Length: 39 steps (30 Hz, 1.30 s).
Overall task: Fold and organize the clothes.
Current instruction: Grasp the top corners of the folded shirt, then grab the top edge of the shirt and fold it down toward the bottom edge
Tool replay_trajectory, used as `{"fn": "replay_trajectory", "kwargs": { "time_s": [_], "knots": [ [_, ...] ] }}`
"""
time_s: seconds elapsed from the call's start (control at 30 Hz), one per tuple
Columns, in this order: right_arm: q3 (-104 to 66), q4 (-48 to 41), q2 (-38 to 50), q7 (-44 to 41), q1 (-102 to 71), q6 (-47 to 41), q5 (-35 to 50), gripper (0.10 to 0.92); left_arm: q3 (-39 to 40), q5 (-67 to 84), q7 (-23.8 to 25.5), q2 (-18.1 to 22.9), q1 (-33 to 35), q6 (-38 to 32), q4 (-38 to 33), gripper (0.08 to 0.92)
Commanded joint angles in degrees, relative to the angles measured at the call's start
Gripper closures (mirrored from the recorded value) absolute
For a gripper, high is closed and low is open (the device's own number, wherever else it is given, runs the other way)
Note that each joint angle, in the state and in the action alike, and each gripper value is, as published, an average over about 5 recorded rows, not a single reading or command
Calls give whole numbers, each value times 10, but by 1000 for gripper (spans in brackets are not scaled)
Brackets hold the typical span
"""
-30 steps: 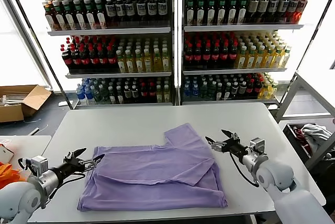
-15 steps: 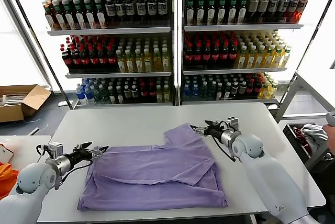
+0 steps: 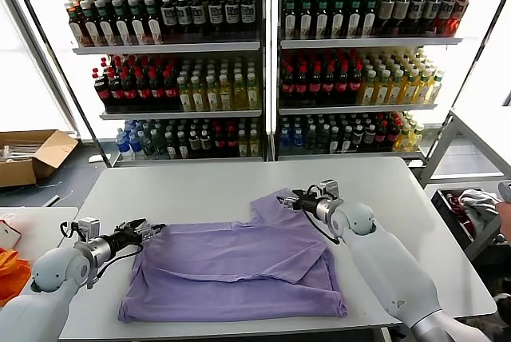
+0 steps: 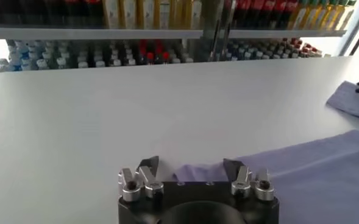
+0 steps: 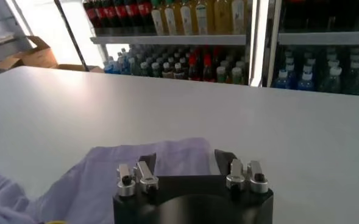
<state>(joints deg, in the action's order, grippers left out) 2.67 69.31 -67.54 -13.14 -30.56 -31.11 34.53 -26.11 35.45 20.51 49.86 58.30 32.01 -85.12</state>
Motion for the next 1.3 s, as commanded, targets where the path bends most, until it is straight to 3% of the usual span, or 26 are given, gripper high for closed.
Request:
{"fn": "replay_trajectory", "kwargs": {
  "time_s": [0.03, 0.4, 0.6, 0.83, 1.3],
  "knots": [
    [12, 7, -4, 4, -14, -6, -5, 554, -3, 1, 12, -1, 26, 1, -1, 414],
    [-11, 39, 1, 10, -24, -4, 12, 866, -6, 4, 15, 4, 25, 1, -10, 735],
    [-30, 79, 10, 18, -37, -5, 47, 919, -14, 18, 6, 2, 27, -3, -31, 887],
    [-80, 173, 42, 33, -88, -5, 98, 919, -51, 44, -15, -5, 57, -9, -98, 914],
    [-225, 461, 134, 56, -331, -3, 153, 919, -157, 49, -27, -13, 200, -12, -247, 914]
  ]
}}
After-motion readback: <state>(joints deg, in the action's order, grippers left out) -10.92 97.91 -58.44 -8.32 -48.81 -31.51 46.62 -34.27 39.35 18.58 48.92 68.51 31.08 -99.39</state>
